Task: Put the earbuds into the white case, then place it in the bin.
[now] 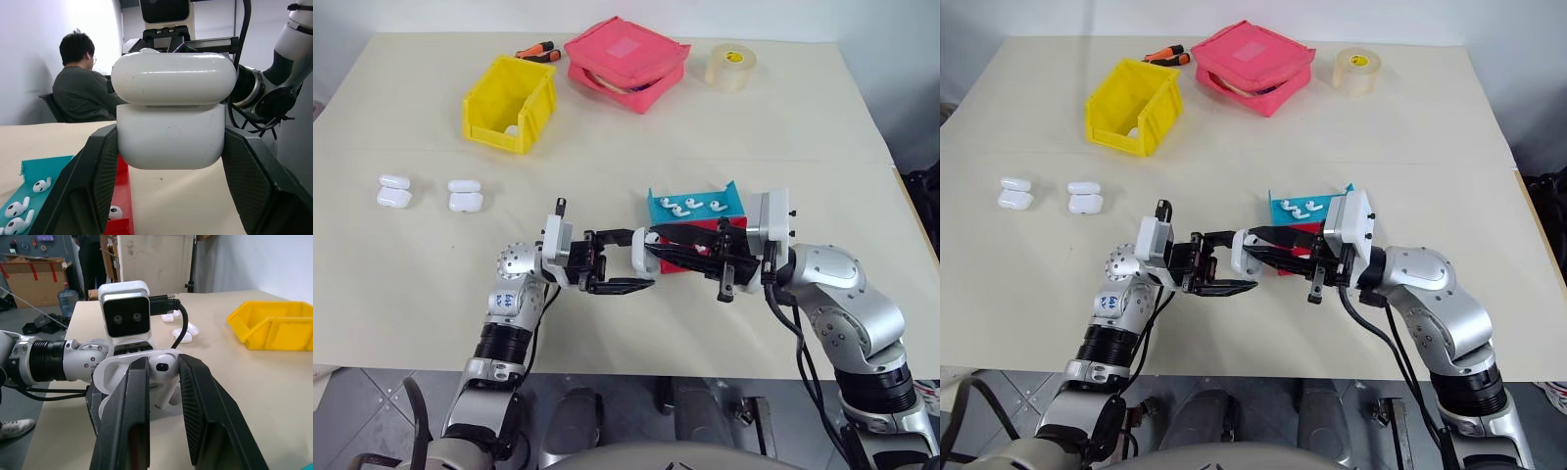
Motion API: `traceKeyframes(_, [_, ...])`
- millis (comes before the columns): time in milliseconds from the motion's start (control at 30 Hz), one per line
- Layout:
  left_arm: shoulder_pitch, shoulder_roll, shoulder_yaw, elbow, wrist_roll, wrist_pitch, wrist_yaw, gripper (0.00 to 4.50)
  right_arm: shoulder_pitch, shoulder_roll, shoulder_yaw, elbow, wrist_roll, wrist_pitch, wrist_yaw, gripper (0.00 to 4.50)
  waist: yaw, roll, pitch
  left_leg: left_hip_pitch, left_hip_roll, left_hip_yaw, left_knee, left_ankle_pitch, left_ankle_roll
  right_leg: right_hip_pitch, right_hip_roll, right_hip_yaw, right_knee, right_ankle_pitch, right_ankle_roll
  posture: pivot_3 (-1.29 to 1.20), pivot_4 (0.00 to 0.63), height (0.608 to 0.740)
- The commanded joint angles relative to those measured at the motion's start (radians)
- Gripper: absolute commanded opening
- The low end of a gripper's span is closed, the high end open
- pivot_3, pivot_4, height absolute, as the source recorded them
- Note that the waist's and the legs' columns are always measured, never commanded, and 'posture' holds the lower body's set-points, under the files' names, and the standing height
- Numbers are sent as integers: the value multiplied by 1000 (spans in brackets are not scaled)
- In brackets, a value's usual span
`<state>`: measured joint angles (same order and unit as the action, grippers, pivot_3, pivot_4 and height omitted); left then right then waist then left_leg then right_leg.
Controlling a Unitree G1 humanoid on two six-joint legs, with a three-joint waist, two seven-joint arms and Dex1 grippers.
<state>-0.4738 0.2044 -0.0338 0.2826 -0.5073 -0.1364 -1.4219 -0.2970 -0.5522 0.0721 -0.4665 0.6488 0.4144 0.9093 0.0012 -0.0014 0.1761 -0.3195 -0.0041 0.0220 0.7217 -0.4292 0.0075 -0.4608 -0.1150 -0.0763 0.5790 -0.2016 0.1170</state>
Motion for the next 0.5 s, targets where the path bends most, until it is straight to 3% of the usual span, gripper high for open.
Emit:
traceKeyframes(33, [-61,-12,64,-33,-54,-38,39,2777,16,-24,58,-14,-7,48,34,487,0,0,0,0,0,0,0,0,0,0,0,0,0,0,0,0,150,740])
traceKeyframes(500, [-84,-40,56,-1,-58,-97,8,2777,-61,-5,127,39,-27,88,63,487,1,0,0,0,0,0,0,0,0,0,0,0,-1,0,0,0,150,740])
